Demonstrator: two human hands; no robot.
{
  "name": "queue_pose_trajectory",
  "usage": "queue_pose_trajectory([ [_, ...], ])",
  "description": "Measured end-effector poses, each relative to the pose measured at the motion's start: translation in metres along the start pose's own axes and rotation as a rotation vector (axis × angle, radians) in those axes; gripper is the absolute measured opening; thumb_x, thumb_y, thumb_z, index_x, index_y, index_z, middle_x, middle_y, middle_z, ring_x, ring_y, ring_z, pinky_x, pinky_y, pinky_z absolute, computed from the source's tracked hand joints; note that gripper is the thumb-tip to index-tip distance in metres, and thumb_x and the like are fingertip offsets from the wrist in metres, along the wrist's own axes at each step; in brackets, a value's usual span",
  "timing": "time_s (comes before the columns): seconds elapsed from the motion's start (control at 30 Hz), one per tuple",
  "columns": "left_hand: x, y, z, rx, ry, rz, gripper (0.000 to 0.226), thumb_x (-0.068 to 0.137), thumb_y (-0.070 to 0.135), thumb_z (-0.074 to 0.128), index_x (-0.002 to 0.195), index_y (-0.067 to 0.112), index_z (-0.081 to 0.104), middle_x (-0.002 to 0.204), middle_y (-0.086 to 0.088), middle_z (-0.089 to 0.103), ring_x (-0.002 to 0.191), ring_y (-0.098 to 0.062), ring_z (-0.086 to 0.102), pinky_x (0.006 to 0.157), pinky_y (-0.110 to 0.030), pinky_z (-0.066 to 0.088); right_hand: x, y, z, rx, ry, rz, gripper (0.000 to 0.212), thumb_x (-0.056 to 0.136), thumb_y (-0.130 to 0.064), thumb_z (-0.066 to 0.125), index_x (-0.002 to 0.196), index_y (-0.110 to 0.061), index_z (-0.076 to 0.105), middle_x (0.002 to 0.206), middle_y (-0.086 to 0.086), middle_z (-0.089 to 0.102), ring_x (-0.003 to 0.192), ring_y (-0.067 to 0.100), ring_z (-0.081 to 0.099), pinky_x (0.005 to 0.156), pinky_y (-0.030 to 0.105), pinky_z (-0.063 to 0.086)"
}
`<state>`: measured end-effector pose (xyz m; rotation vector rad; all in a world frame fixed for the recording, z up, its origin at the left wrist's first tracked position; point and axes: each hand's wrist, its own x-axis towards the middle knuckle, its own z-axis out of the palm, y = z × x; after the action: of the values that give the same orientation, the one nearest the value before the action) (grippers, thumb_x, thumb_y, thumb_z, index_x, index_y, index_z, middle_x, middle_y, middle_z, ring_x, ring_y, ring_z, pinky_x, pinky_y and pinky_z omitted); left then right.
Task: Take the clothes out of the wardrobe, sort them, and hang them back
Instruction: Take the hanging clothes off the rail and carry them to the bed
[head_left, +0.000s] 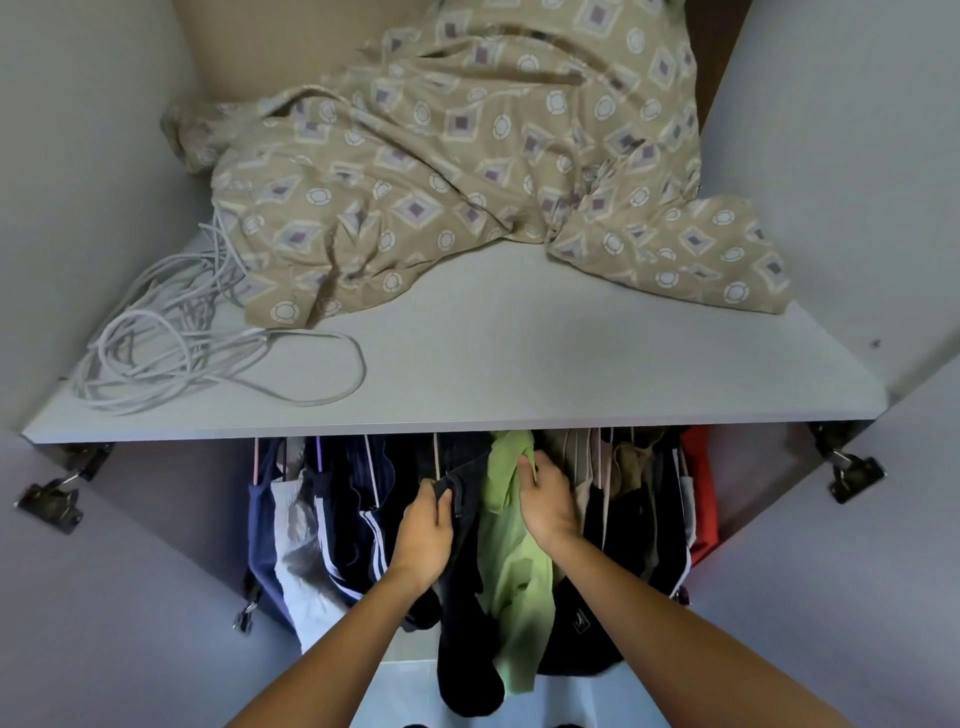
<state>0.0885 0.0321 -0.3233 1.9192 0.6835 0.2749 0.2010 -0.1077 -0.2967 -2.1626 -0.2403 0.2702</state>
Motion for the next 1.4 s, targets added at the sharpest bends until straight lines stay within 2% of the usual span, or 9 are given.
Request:
queue_pose_trajectory([
  [0.07,-0.002,0.004,-0.002,-0.009,-0.002,0.026,0.021,0.112,0.020,0.043,0.091,0.014,0.048,0.072,-0.003,0.056,0.056,-0.006,0.050,0.055,-0.021,0.040,-0.002,-0.001,0.004,0.030,-0.001,-0.049,0.035,0.111,-0.034,0.042,0.088,-0.009,0.050,0.062,0.002,0.049,0.055,0.019,0.048,0.064,0.040,0.035],
  [0.13,-0.006,0.009,-0.003,-0.042,0.021,0.038,0.022,0.112,0.019,0.042,0.091,0.014,0.049,0.072,-0.003,0.057,0.056,-0.003,0.050,0.055,-0.019,0.039,-0.008,-0.004,0.007,0.073,0.023,-0.081,0.037,0.110,-0.035,0.043,0.084,-0.009,0.047,0.059,0.000,0.042,0.051,0.014,0.040,0.058,0.040,0.035],
  [0.4,-0.031,0.012,-0.017,-0.226,0.076,0.061,0.023,0.113,0.021,0.041,0.106,0.017,0.063,0.093,0.000,0.071,0.087,-0.010,0.067,0.080,-0.022,0.052,-0.060,-0.024,0.001,0.198,0.074,-0.150,0.032,0.110,-0.032,0.048,0.080,-0.019,0.051,0.062,-0.002,0.046,0.056,0.011,0.046,0.059,0.032,0.038],
  [0.53,-0.048,0.020,-0.028,-0.235,0.065,0.141,0.027,0.111,0.027,0.046,0.090,0.017,0.061,0.074,0.006,0.062,0.068,-0.007,0.058,0.068,-0.028,0.050,-0.081,-0.028,-0.001,0.255,0.069,-0.147,0.030,0.109,-0.034,0.050,0.090,-0.014,0.062,0.076,0.015,0.062,0.070,0.031,0.061,0.065,0.040,0.050],
  [0.73,-0.088,0.020,-0.042,-0.252,0.094,0.148,0.040,0.109,0.020,0.053,0.070,0.015,0.044,0.061,0.012,0.040,0.059,-0.006,0.038,0.056,-0.024,0.035,-0.111,-0.033,-0.007,0.276,0.027,-0.194,0.043,0.108,-0.033,0.051,0.077,-0.004,0.048,0.063,0.001,0.040,0.058,0.015,0.041,0.058,0.033,0.036],
  [0.97,-0.155,0.018,-0.052,-0.183,0.203,0.110,0.041,0.107,0.016,0.057,0.069,0.017,0.042,0.061,0.015,0.038,0.060,-0.004,0.037,0.056,-0.022,0.033,-0.157,-0.010,-0.009,0.326,-0.126,-0.268,0.046,0.107,-0.034,0.054,0.075,-0.004,0.041,0.061,-0.003,0.035,0.058,0.013,0.034,0.058,0.036,0.032],
  [1.17,-0.234,0.017,-0.049,-0.086,0.340,0.015,0.043,0.107,0.022,0.057,0.069,0.013,0.037,0.062,0.009,0.035,0.059,-0.009,0.033,0.056,-0.025,0.029,-0.208,0.015,-0.024,0.329,-0.268,-0.294,0.045,0.105,-0.040,0.054,0.069,-0.019,0.038,0.058,-0.008,0.034,0.056,0.012,0.033,0.056,0.036,0.029],
  [1.3,-0.284,0.010,-0.056,-0.078,0.409,-0.035,0.043,0.107,0.022,0.056,0.073,0.002,0.039,0.063,0.004,0.035,0.059,-0.011,0.033,0.055,-0.026,0.028,-0.250,0.014,-0.031,0.341,-0.344,-0.300,0.048,0.106,-0.023,0.057,0.065,-0.025,0.031,0.055,-0.014,0.032,0.055,0.005,0.030,0.057,0.031,0.028],
  [1.4,-0.336,0.001,-0.066,-0.084,0.478,-0.093,0.043,0.107,0.022,0.056,0.070,0.009,0.040,0.062,0.008,0.035,0.059,-0.010,0.033,0.056,-0.026,0.029,-0.293,0.008,-0.032,0.323,-0.429,-0.349,0.049,0.106,-0.021,0.057,0.065,-0.026,0.030,0.054,-0.014,0.033,0.054,0.005,0.030,0.056,0.024,0.026],
])
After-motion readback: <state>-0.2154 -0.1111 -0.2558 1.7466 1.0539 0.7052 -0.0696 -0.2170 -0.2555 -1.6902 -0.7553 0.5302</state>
